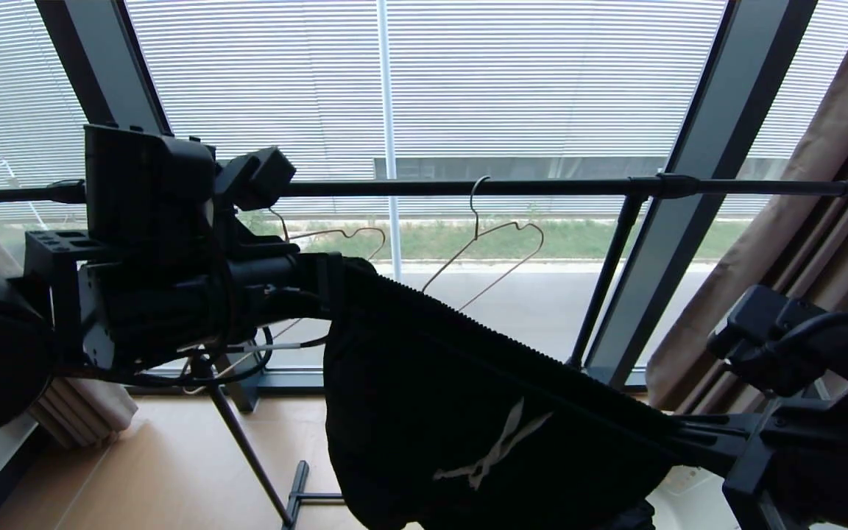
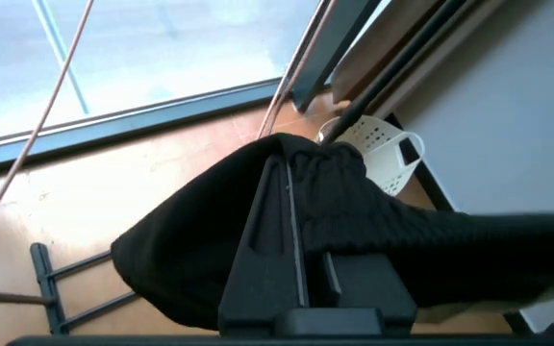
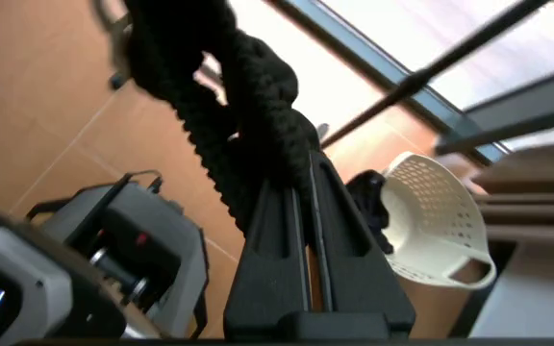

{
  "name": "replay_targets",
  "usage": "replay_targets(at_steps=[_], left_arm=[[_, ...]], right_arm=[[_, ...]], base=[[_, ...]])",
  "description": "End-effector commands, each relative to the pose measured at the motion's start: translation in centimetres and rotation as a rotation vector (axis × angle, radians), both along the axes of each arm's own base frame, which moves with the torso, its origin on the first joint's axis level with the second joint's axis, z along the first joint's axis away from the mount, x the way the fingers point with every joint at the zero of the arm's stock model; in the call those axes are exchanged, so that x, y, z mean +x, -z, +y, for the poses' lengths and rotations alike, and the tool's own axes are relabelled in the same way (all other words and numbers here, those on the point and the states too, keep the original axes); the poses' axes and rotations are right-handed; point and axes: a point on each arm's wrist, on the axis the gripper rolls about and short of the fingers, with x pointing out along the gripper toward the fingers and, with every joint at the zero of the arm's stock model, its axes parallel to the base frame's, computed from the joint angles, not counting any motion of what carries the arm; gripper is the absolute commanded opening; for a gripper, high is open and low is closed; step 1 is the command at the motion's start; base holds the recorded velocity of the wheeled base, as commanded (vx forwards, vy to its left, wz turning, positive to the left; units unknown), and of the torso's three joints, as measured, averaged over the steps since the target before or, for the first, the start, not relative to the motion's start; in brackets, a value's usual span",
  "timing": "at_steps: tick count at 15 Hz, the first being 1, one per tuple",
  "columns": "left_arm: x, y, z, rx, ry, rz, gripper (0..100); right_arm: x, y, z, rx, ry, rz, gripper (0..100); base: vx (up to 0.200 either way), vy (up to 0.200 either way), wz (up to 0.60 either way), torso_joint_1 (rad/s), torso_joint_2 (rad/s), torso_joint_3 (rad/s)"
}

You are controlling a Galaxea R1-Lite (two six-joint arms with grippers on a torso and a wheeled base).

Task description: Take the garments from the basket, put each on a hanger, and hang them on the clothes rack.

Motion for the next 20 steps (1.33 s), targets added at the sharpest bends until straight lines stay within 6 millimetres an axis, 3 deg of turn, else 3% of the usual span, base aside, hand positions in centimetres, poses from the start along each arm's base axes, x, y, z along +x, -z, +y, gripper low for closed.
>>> replay_targets(at_steps=[1,5,10,13,14,15,16,20], left_arm=[[2.4,-1.1,-1.1,-0.018,-0.007,-0.026,0],[5.0,-2.4,-2.7,-0.024,-0.006,-0.033,0],[7.4,-3.4,-4.3,-0.024,0.0,-0.033,0],[7.4,-2.8,-5.1,-0.017,0.019,-0.021,0],[7.4,-2.8,-5.1,-0.017,0.019,-0.021,0],[7.6,-2.5,-5.4,-0.016,0.029,-0.012,0],[7.5,-2.4,-5.4,-0.024,0.056,-0.006,0],[7.4,-2.6,-5.4,-0.031,0.078,-0.003,0]], right_arm=[[-0.5,0.3,-0.2,0.023,-0.083,0.037,0],[-0.7,0.7,2.5,0.074,-0.195,0.066,0],[-1.8,2.1,8.9,0.194,-0.236,0.172,0],[-2.0,1.6,12.4,0.314,-0.172,0.223,0],[-2.0,1.6,12.4,0.314,-0.172,0.223,0],[-1.7,2.6,14.7,0.354,-0.13,0.206,0],[-1.6,2.9,15.7,0.386,-0.113,0.204,0],[-0.7,2.8,17.7,0.45,-0.022,0.178,0]], base=[[0.0,0.0,0.0,0.0,0.0,0.0],[0.0,0.0,0.0,0.0,0.0,0.0],[0.0,0.0,0.0,0.0,0.0,0.0],[0.0,0.0,0.0,0.0,0.0,0.0],[0.0,0.0,0.0,0.0,0.0,0.0],[0.0,0.0,0.0,0.0,0.0,0.0],[0.0,0.0,0.0,0.0,0.0,0.0],[0.0,0.0,0.0,0.0,0.0,0.0]])
